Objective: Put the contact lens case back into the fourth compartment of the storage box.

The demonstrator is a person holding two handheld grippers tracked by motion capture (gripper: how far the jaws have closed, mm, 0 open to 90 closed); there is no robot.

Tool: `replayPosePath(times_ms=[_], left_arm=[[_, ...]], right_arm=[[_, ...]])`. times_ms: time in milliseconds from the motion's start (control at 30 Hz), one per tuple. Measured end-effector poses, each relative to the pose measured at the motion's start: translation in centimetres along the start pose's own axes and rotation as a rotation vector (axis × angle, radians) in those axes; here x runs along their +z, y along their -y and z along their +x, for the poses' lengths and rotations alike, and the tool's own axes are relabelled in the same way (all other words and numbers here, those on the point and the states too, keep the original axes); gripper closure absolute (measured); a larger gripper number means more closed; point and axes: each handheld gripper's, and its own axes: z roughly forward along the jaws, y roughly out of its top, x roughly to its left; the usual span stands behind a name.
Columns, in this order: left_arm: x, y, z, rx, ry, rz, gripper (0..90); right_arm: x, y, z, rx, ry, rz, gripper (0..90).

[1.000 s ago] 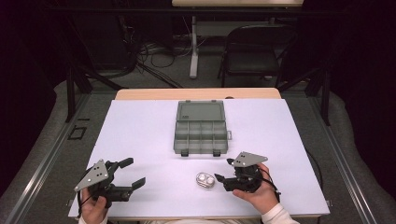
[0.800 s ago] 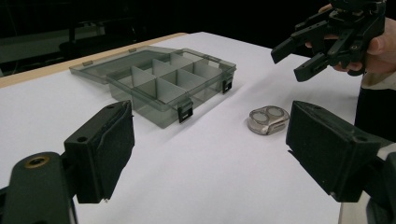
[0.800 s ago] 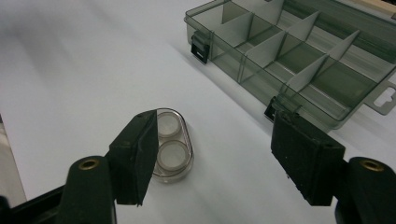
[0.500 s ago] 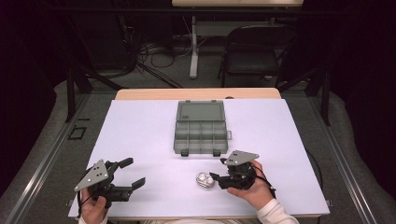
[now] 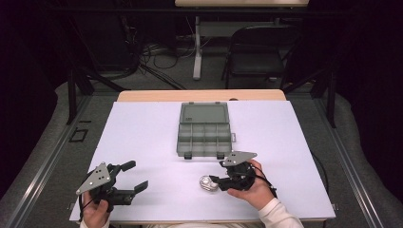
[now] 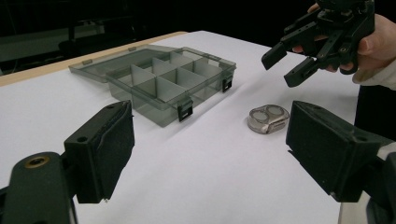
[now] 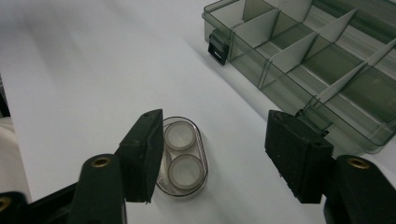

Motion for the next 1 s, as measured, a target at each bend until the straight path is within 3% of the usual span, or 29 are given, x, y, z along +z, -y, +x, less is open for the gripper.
replayPosePath(times_ms=[1000], left_arm=[[0.1,0.0,0.0,0.002,0.004,0.007,16.1]], right_arm=[[2.9,-0.7,0.5,-0.065,-0.079,0.176,35.0]])
